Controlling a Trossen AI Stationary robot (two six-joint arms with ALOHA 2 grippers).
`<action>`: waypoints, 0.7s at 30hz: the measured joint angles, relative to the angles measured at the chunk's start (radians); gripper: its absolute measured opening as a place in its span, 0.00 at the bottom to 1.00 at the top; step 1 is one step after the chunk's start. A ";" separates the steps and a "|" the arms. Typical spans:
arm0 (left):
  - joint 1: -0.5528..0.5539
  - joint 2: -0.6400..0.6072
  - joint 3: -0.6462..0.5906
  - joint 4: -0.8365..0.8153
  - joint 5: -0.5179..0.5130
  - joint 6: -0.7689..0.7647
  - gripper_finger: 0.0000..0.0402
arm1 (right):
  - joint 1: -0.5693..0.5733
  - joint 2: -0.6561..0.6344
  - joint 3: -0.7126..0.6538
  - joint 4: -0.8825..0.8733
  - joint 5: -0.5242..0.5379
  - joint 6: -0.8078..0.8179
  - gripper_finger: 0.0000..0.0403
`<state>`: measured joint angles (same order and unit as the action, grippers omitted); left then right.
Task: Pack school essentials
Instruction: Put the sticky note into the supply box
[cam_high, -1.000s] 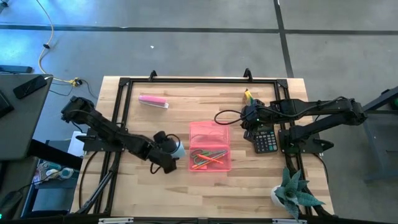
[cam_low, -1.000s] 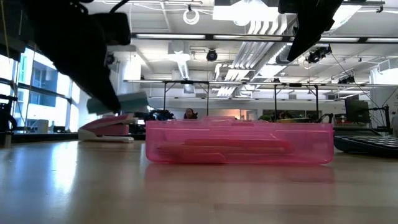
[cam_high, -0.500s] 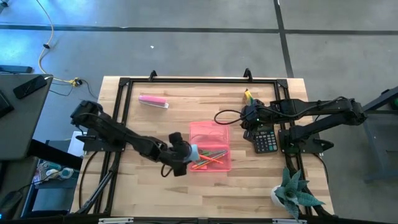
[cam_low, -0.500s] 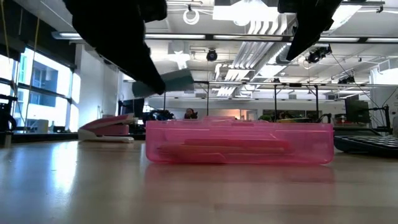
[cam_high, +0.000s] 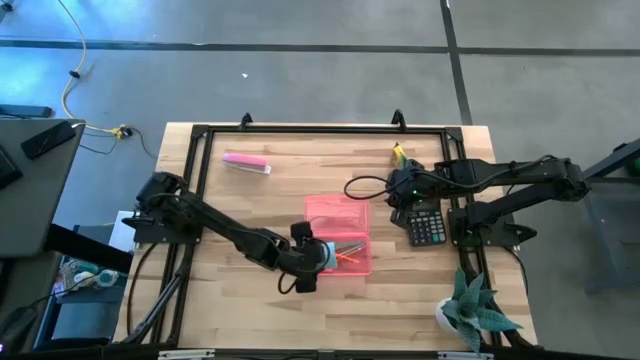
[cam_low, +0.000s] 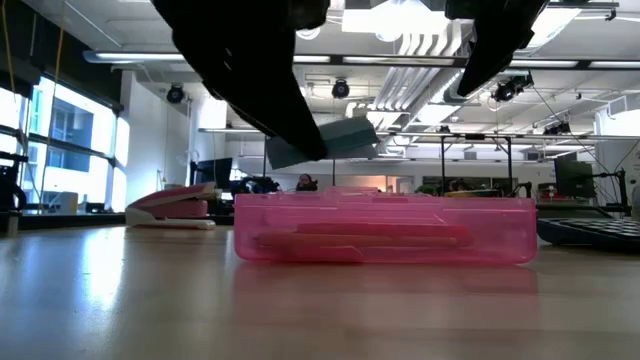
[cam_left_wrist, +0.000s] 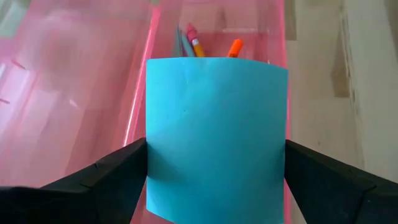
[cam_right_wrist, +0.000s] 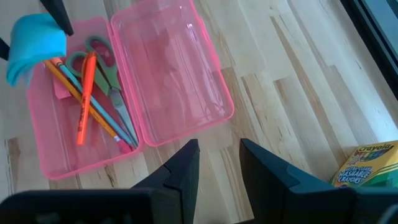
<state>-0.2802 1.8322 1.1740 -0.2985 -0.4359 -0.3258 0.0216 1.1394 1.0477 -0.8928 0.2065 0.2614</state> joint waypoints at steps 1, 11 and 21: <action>0.001 0.009 0.005 0.006 0.007 -0.011 0.85 | 0.000 0.000 0.000 0.000 0.000 0.000 0.27; 0.032 0.030 0.005 -0.005 0.060 -0.038 0.85 | 0.000 0.000 0.000 0.001 0.000 0.000 0.27; 0.045 0.030 0.004 -0.048 0.075 -0.065 0.95 | 0.000 0.000 0.000 0.001 0.000 0.000 0.27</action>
<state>-0.2348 1.8622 1.1782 -0.3466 -0.3611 -0.3912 0.0216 1.1397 1.0477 -0.8921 0.2062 0.2615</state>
